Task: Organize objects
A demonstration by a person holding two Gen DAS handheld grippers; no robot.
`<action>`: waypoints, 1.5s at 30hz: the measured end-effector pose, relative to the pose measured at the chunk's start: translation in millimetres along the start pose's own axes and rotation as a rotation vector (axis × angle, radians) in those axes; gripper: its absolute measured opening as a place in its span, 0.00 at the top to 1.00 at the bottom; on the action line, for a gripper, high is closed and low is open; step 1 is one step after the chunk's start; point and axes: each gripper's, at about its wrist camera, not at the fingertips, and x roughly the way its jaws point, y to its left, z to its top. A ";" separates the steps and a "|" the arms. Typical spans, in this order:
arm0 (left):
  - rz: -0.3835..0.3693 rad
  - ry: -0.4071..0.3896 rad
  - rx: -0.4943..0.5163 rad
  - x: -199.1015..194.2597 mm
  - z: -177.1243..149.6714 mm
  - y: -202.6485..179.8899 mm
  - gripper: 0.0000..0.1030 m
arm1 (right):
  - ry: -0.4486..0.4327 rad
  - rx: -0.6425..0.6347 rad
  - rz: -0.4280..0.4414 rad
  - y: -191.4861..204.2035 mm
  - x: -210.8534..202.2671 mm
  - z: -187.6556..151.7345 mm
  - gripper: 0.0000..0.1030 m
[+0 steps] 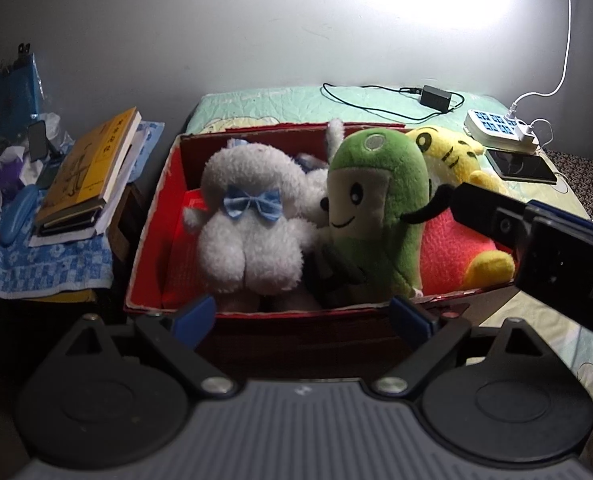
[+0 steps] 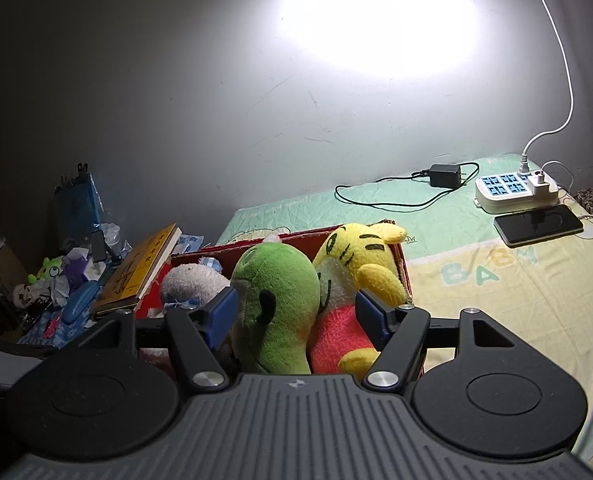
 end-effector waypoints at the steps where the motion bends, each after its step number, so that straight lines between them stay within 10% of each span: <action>1: 0.001 0.007 -0.001 -0.3 -1.5 -1.3 0.09 | 0.007 -0.001 0.002 -0.2 -0.7 -0.4 0.34; 34: 0.131 0.079 -0.017 -7.9 3.7 -2.1 0.02 | 0.171 -0.004 -0.160 4.9 -8.2 2.8 0.29; 45: 0.097 0.215 -0.020 -1.2 -5.0 8.6 0.02 | 0.333 0.043 -0.167 13.0 1.9 -1.5 0.21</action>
